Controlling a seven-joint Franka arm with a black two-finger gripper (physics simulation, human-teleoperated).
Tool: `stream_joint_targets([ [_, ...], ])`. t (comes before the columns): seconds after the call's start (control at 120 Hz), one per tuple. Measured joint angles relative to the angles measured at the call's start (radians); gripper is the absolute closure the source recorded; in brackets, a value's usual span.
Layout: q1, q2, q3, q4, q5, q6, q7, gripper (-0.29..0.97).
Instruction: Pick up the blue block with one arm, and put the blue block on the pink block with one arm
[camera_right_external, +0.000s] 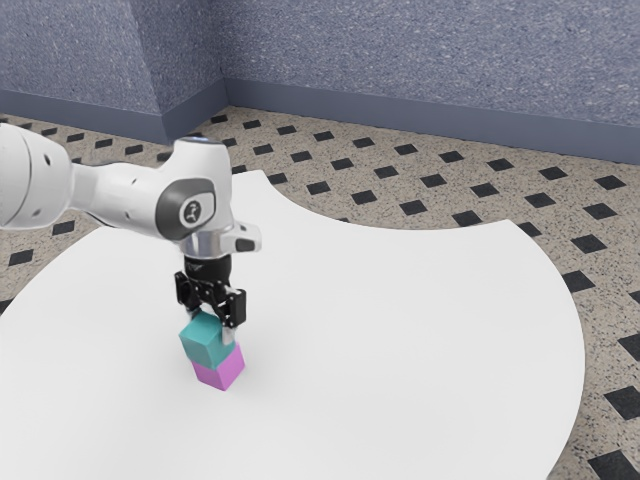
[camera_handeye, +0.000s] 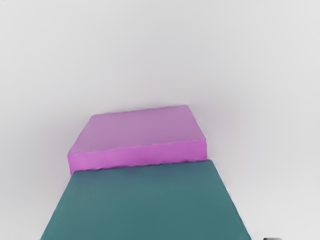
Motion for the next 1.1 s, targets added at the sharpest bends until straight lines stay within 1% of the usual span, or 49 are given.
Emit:
stream_joint_targets([
  [0.125,-0.006,-0.004,0.008,0.011,0.006,0.003,-0.001,0.09],
  [0.267,-0.004,-0.018,0.022,0.031,0.010,0.004,0.000,0.04],
  [0.375,-0.005,-0.030,0.024,0.074,0.016,0.001,0.002,0.03],
  [0.425,-0.005,-0.046,0.025,0.110,0.034,-0.010,0.002,0.02],
  [0.542,-0.005,-0.073,0.024,0.211,0.085,-0.068,0.004,0.01],
  [0.65,-0.006,-0.092,0.024,0.315,0.115,-0.154,0.005,0.01],
  [0.742,-0.002,-0.099,0.013,0.408,0.163,-0.237,0.005,0.00],
  [0.825,-0.008,-0.100,0.011,0.484,0.185,-0.302,0.004,0.00],
  [0.942,-0.010,-0.099,0.020,0.515,0.201,-0.361,0.001,0.00],
  [1.1,-0.002,-0.099,0.024,0.524,0.209,-0.401,-0.007,0.00],
])
